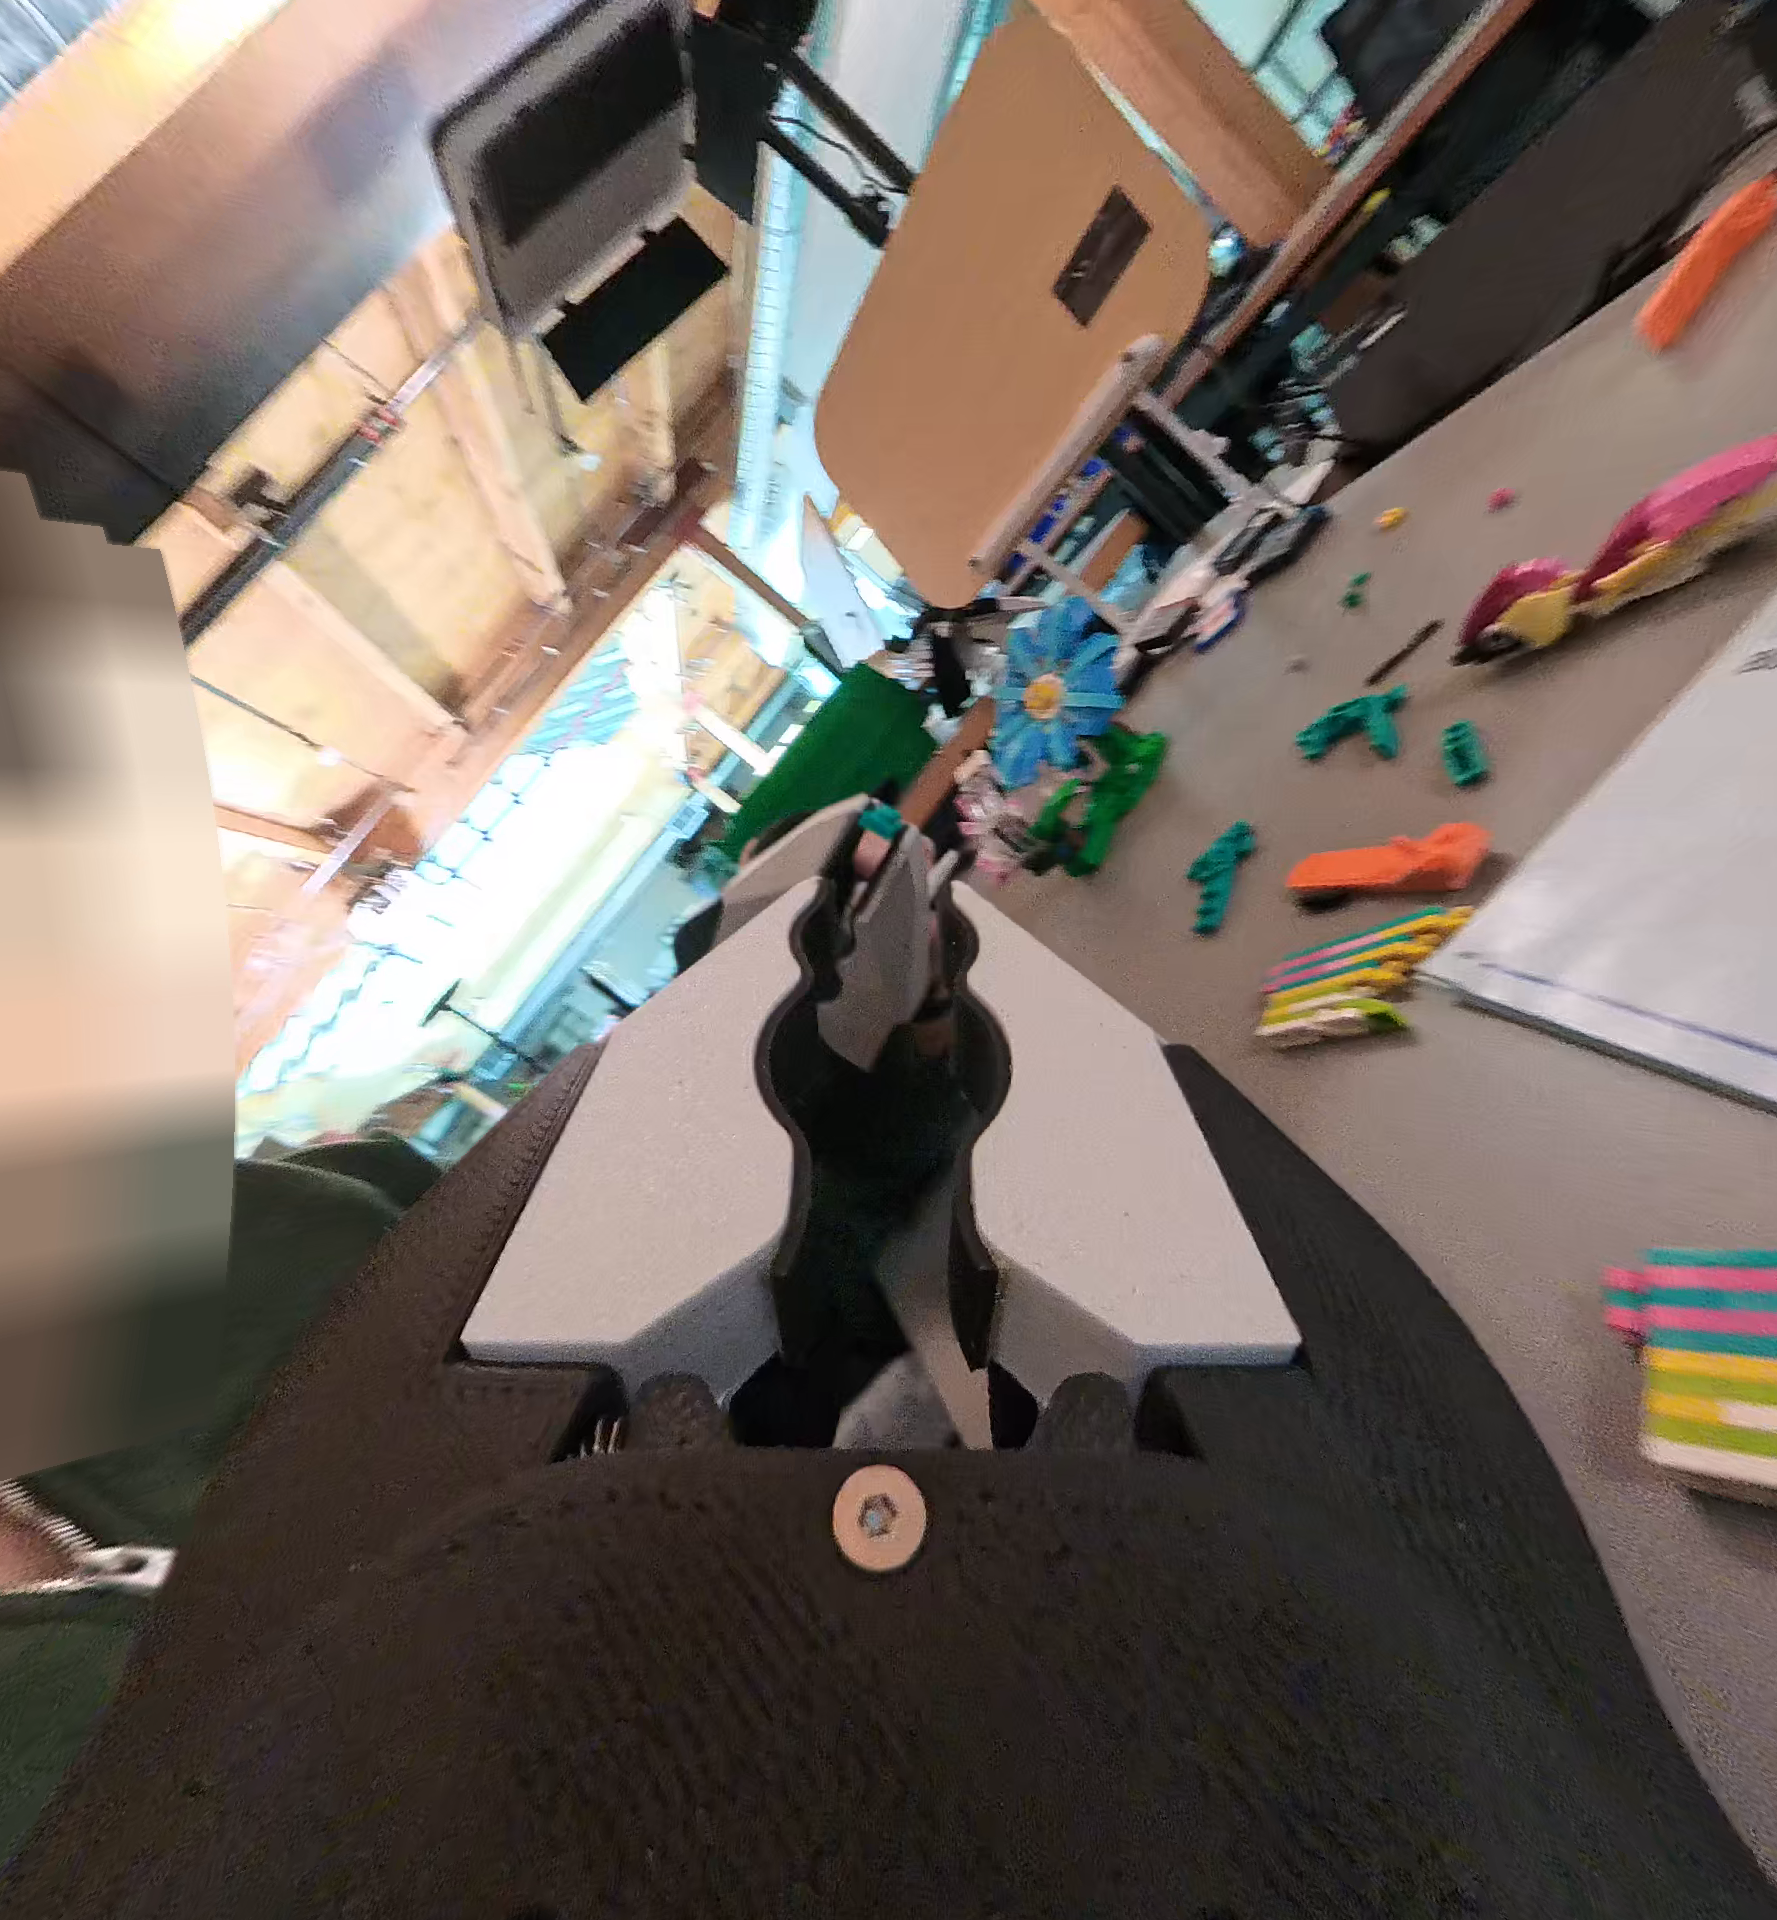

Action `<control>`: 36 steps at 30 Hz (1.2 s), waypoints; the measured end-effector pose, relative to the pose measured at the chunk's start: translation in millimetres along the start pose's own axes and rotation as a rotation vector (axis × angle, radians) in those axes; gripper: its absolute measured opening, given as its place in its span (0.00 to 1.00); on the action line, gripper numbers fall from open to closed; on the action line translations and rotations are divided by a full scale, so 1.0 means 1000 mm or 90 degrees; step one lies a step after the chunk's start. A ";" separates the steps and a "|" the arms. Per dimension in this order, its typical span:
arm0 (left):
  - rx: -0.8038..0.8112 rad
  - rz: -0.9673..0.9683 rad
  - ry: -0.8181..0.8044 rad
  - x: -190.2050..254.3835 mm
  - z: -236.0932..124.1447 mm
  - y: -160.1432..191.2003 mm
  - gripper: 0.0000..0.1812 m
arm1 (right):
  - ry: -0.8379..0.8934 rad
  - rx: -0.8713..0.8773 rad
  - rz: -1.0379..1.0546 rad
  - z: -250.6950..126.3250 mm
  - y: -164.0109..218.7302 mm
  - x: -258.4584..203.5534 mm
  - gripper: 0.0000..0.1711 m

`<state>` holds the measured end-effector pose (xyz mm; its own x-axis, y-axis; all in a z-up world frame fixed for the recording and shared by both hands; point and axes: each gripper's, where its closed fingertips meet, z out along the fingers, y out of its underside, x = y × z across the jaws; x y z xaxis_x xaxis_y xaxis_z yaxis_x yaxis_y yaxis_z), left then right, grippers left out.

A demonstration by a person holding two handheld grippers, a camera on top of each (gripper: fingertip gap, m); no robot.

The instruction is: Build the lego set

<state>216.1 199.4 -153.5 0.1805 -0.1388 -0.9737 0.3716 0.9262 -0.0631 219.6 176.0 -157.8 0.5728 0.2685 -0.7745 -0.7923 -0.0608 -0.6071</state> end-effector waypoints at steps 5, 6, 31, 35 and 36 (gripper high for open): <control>0.024 0.062 -0.012 0.001 -0.001 -0.015 0.03 | -0.074 -0.007 0.071 0.006 0.007 -0.014 0.12; 0.028 0.069 -0.011 0.002 -0.001 -0.017 0.03 | -0.079 -0.005 0.077 0.006 0.007 -0.014 0.12; -0.120 -0.268 0.051 -0.002 0.006 0.055 0.30 | 0.244 -0.254 -0.291 -0.041 0.046 0.061 0.04; -0.207 -0.443 -0.021 -0.026 -0.006 0.105 0.28 | 0.313 -0.396 -0.430 -0.058 0.068 0.083 0.04; -0.222 -0.471 -0.034 -0.029 -0.009 0.114 0.28 | 0.314 -0.419 -0.447 -0.059 0.072 0.085 0.04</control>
<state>245.2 312.2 -134.0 0.0460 -0.7650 -0.6423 0.1085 0.6430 -0.7581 223.3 137.4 -278.1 0.9928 0.0364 -0.1138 -0.0708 -0.5878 -0.8059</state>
